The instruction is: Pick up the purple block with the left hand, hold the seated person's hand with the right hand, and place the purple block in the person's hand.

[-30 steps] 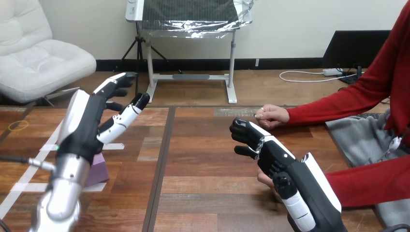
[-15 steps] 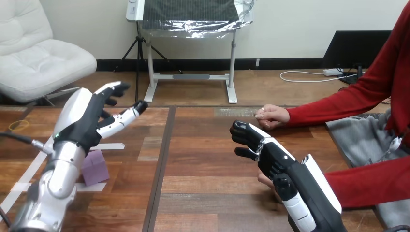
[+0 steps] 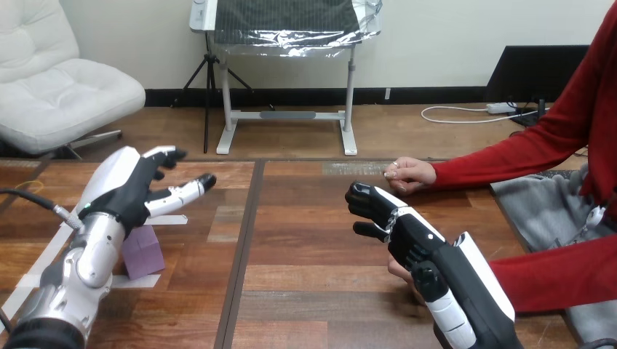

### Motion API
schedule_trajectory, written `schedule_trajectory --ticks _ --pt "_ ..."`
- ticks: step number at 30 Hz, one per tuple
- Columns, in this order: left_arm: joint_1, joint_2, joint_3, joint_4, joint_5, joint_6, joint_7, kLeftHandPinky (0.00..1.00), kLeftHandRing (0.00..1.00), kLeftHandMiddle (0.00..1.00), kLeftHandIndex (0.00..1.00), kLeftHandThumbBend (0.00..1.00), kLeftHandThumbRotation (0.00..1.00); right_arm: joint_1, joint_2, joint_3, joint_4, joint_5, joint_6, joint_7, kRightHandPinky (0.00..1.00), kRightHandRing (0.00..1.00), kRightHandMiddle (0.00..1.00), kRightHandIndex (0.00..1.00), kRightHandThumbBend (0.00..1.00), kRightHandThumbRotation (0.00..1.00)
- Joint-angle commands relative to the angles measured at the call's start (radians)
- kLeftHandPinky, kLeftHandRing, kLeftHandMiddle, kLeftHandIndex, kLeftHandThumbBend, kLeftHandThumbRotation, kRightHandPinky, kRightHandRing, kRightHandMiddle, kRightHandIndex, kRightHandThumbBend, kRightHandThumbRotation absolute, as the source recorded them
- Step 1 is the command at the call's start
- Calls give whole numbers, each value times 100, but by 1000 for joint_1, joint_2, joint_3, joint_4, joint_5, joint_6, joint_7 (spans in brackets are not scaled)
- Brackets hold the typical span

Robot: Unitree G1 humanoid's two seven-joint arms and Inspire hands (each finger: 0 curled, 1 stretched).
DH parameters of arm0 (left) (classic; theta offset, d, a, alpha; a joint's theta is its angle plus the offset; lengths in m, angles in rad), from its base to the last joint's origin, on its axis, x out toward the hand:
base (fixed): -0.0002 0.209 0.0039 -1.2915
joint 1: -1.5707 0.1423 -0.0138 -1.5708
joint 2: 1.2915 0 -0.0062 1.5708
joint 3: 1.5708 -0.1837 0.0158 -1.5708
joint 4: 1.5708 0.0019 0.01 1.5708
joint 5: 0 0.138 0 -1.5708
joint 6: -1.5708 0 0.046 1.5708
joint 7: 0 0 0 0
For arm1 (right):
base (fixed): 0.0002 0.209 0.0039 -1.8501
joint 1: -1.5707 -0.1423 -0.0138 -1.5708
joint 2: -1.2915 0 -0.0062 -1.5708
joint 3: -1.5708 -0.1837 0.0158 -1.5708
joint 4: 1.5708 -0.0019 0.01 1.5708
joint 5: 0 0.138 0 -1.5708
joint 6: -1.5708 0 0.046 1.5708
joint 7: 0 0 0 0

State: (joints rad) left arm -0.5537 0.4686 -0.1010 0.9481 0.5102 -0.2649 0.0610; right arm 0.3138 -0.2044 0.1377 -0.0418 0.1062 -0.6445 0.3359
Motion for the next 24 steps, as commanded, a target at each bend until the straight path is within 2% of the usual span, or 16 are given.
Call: schedule_trajectory --ticks 1,7,12,24 --pt "-139 41 -40 80 27 8 15 68 81 84 83 62 69 -39 -11 -27 -71 19 -1 1 86 90 89 88 79 100" --pt "-169 46 -74 137 56 38 30 69 81 84 83 62 67 -42 -11 -28 -67 19 -5 2 86 90 89 88 79 100" --pt "-188 50 -107 177 83 69 42 70 81 84 84 64 69 -43 -9 -29 -68 17 -4 2 85 90 89 89 79 100" --pt "-197 52 -174 240 126 144 66 72 82 84 84 68 69 -35 -8 -30 -89 21 10 6 84 90 89 89 79 100"
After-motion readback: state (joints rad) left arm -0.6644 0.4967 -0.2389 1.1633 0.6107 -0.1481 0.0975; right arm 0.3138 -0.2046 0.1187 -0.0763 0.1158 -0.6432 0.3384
